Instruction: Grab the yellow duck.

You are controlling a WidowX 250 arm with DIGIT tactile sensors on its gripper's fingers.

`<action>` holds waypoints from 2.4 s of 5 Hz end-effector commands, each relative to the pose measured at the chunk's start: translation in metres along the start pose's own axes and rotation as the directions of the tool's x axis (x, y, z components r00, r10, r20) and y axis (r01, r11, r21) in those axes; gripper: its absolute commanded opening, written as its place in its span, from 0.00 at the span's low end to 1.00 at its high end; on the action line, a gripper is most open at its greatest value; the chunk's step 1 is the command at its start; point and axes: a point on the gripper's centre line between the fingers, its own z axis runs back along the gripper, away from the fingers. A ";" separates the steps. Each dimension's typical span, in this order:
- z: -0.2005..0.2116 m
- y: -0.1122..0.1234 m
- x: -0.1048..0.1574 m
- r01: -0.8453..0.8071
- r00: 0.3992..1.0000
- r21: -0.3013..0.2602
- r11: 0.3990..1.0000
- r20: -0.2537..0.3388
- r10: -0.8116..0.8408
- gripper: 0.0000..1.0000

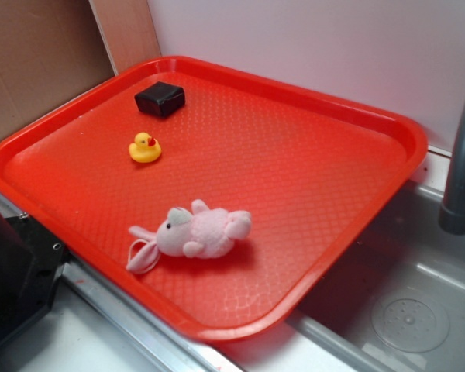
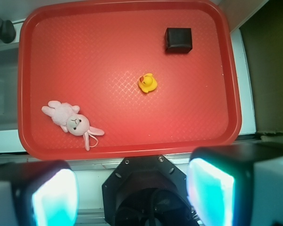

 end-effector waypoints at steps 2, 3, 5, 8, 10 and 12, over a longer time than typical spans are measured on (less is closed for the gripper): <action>-0.011 0.007 0.004 -0.028 0.999 -0.010 1.000 0.043 0.028 1.00; -0.033 0.018 0.016 -0.060 0.996 -0.022 0.998 0.057 0.062 1.00; -0.085 0.034 0.042 -0.172 0.984 -0.044 0.984 0.027 0.173 1.00; -0.164 0.046 0.069 -0.156 0.986 0.008 0.988 -0.060 0.156 1.00; -0.203 0.049 0.077 -0.154 0.980 0.018 0.988 -0.126 0.155 1.00; -0.222 0.042 0.077 -0.143 0.977 0.080 0.986 -0.145 0.154 0.62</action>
